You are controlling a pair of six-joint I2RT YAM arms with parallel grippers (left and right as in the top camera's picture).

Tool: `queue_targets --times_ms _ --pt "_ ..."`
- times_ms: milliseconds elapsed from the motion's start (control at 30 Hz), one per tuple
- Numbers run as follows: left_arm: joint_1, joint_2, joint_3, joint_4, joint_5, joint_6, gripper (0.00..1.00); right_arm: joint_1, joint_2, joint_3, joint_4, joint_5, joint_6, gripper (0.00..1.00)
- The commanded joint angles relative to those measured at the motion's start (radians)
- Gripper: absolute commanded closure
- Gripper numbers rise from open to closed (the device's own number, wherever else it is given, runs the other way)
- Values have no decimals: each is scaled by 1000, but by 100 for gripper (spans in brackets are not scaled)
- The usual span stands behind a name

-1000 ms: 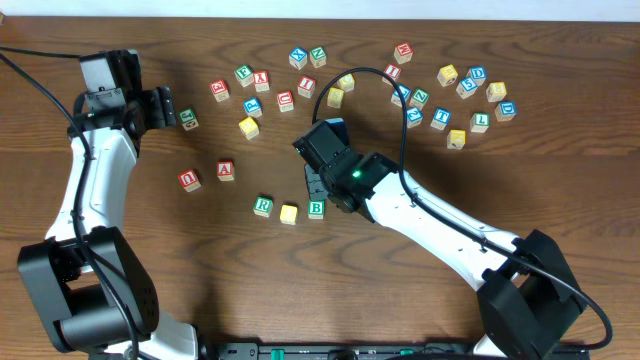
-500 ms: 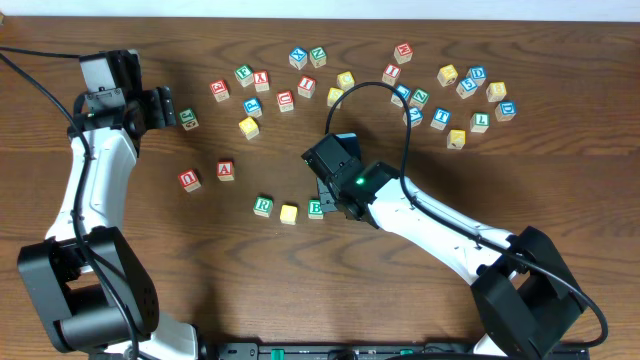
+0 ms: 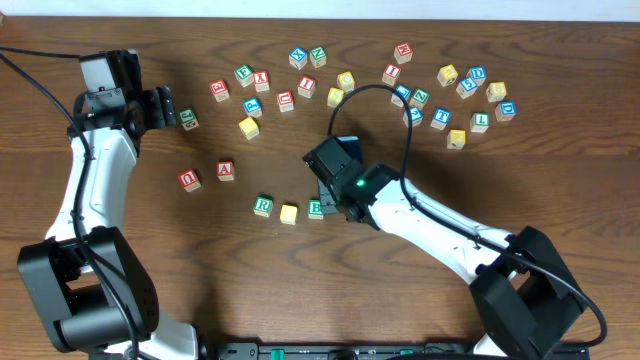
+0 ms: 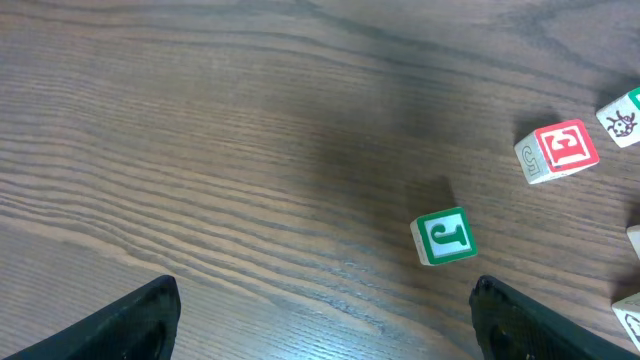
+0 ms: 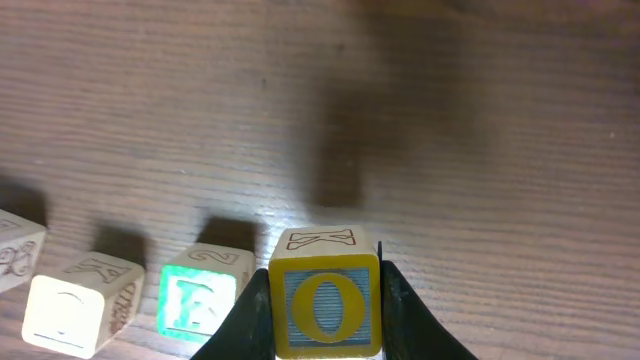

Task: Spell out ROBOT
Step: 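Carry the yellow O block toward the right of the green B, then lower the yellow O block next to the green B and open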

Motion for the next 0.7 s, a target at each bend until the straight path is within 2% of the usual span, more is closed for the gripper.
queue_targets --times_ms 0,667 --pt "3 0 -5 -2 -2 6 9 3 -17 -23 21 -10 32 99" --pt "3 0 -5 -2 -2 6 9 59 -17 -56 65 -23 109 99"
